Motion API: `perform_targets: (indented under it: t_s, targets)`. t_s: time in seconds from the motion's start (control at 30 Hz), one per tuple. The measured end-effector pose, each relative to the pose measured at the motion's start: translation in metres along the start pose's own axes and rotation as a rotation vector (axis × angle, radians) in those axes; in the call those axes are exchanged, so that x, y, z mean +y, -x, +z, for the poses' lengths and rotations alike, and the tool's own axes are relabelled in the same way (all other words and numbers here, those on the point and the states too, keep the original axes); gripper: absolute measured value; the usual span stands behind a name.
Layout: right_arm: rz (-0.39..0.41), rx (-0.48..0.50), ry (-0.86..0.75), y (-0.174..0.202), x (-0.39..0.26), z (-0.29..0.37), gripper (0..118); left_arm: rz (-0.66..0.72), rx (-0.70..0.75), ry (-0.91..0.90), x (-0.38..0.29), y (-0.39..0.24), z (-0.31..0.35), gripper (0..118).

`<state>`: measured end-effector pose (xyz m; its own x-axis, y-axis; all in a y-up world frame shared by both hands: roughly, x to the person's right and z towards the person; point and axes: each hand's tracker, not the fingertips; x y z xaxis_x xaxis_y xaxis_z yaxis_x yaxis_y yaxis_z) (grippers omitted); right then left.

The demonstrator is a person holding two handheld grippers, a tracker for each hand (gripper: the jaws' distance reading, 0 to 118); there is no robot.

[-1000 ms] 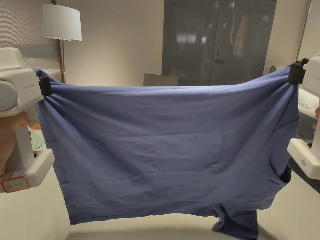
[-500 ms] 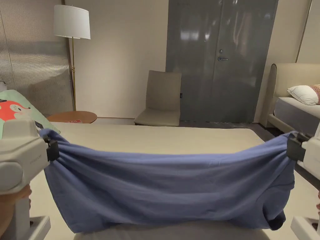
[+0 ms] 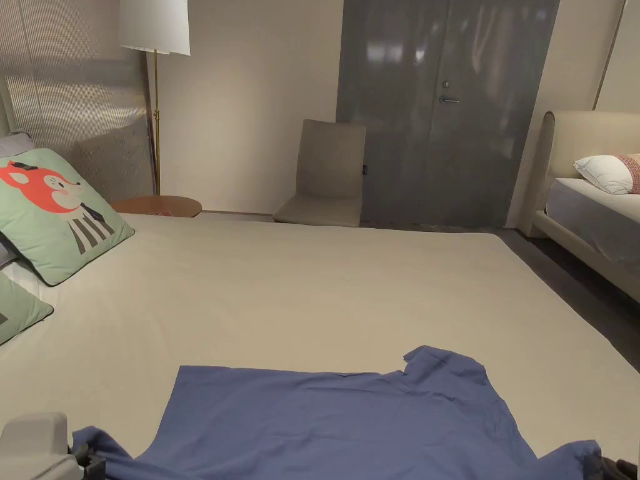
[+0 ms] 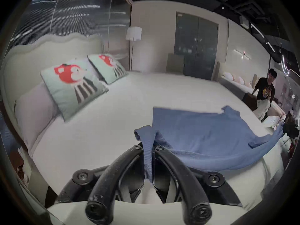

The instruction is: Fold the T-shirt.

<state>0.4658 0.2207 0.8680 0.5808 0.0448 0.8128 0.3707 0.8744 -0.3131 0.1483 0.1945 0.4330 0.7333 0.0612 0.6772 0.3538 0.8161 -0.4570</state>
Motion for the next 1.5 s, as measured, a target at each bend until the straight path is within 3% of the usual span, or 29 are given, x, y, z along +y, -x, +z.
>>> perform_targets:
  t_s: [0.13, 0.27, 0.4, 0.6, 0.67, 0.7, 0.73, 0.8, 0.83, 0.87, 1.1, 1.17, 1.23, 1.27, 1.3, 1.33, 1.5]
  targets:
    - [0.052, 0.002, 0.139, 0.003, -0.045, 0.006, 2, -0.029, 0.015, 0.118, -0.043, 0.007, 0.001, 0]
    - [-0.023, -0.013, 0.262, -0.003, -0.082, 0.0, 2, -0.045, 0.029, 0.231, -0.074, 0.014, -0.004, 0]
    - [-0.003, -0.022, 0.361, -0.007, -0.108, -0.012, 2, -0.036, 0.035, 0.289, -0.091, 0.021, -0.013, 0]
    - [-0.025, -0.047, 0.401, -0.011, -0.129, -0.026, 2, -0.035, 0.052, 0.34, -0.111, 0.023, -0.025, 0]
    - [-0.023, -0.052, 0.391, -0.01, -0.127, -0.023, 2, -0.039, 0.059, 0.33, -0.113, 0.022, -0.022, 9]
    - [-0.022, -0.054, 0.384, -0.01, -0.127, -0.022, 9, -0.048, 0.068, 0.321, -0.113, 0.023, -0.02, 26]
    - [-0.021, -0.063, 0.363, -0.01, -0.126, -0.02, 28, -0.047, 0.066, 0.304, -0.112, 0.025, -0.017, 49]
    - [-0.004, -0.074, 0.285, -0.009, -0.121, -0.009, 91, -0.013, 0.069, 0.261, -0.109, 0.029, -0.007, 93]
    - [-0.014, -0.081, 0.236, -0.008, -0.116, -0.002, 102, 0.018, 0.059, 0.22, -0.106, 0.03, 0.001, 102]
    - [-0.029, -0.088, 0.177, -0.006, -0.111, 0.007, 102, 0.038, 0.046, 0.171, -0.102, 0.031, 0.01, 104]
    - [-0.098, -0.187, -0.243, 0.015, -0.056, 0.056, 102, 0.019, 0.025, -0.22, -0.059, 0.0, 0.074, 103]
    - [-0.088, -0.197, -0.315, 0.021, -0.047, 0.066, 100, -0.023, 0.017, -0.299, -0.052, -0.01, 0.087, 92]
    - [-0.074, -0.235, -0.365, 0.03, -0.042, 0.073, 76, -0.051, 0.039, -0.357, -0.047, -0.018, 0.095, 51]
    - [-0.071, -0.247, -0.385, 0.034, -0.041, 0.076, 54, -0.046, 0.036, -0.374, -0.045, -0.02, 0.098, 27]
    - [-0.064, -0.247, -0.395, 0.037, -0.041, 0.078, 21, -0.038, 0.025, -0.381, -0.045, -0.02, 0.1, 4]
    - [-0.059, -0.249, -0.403, 0.039, -0.042, 0.079, 1, -0.025, 0.01, -0.385, -0.043, -0.019, 0.1, 1]
    - [-0.05, -0.211, -0.369, 0.044, -0.048, 0.072, 0, -0.017, -0.001, -0.304, -0.051, -0.01, 0.086, 0]
